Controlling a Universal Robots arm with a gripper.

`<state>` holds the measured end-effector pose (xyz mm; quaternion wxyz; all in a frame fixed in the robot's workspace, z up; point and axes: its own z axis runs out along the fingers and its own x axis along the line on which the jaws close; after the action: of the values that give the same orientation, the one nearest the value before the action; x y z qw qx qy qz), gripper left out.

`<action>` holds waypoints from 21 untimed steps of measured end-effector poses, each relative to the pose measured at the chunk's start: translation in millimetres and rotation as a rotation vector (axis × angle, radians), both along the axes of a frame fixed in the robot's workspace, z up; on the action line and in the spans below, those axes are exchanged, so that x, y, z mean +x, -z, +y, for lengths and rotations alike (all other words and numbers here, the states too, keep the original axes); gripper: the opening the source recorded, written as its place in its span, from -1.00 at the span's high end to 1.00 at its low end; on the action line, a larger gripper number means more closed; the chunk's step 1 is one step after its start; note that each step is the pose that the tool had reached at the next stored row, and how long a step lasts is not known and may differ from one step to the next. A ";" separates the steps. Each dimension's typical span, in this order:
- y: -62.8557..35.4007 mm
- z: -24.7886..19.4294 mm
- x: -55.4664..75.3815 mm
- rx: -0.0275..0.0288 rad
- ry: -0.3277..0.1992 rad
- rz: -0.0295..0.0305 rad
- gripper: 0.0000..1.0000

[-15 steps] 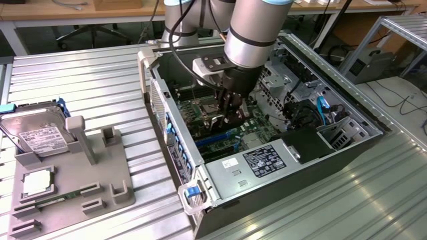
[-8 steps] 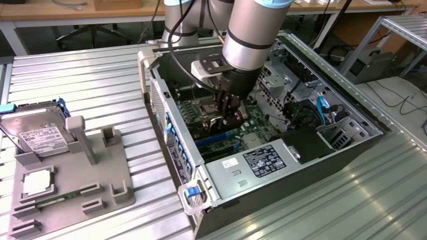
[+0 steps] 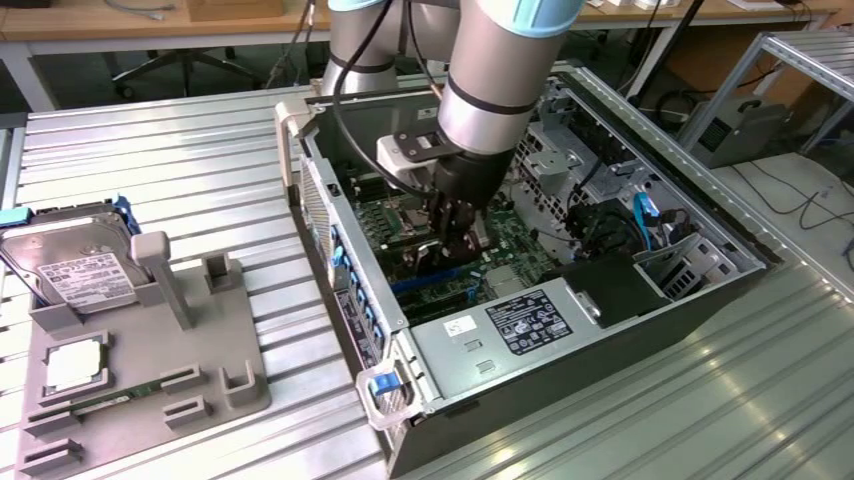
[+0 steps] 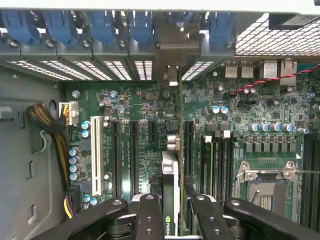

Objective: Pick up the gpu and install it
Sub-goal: 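Insert the gpu into the slot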

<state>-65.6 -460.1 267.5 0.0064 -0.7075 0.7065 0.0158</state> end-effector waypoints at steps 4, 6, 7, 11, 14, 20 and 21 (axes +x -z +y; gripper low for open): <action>4.0 0.0 -0.8 0.0001 -0.001 -0.0003 0.46; 4.9 0.0 -1.1 0.0000 -0.001 -0.0003 0.46; 5.1 0.0 -1.1 -0.0001 -0.001 -0.0002 0.46; 5.2 0.0 -1.1 0.0001 -0.001 -0.0003 0.46; 5.8 0.0 -1.1 0.0001 -0.001 -0.0003 0.46; 6.3 0.0 -1.1 0.0000 -0.001 -0.0002 0.46; 6.3 0.0 -1.1 0.0000 -0.001 -0.0002 0.46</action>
<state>-66.7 -460.1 261.2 0.0064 -0.7079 0.7061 0.0157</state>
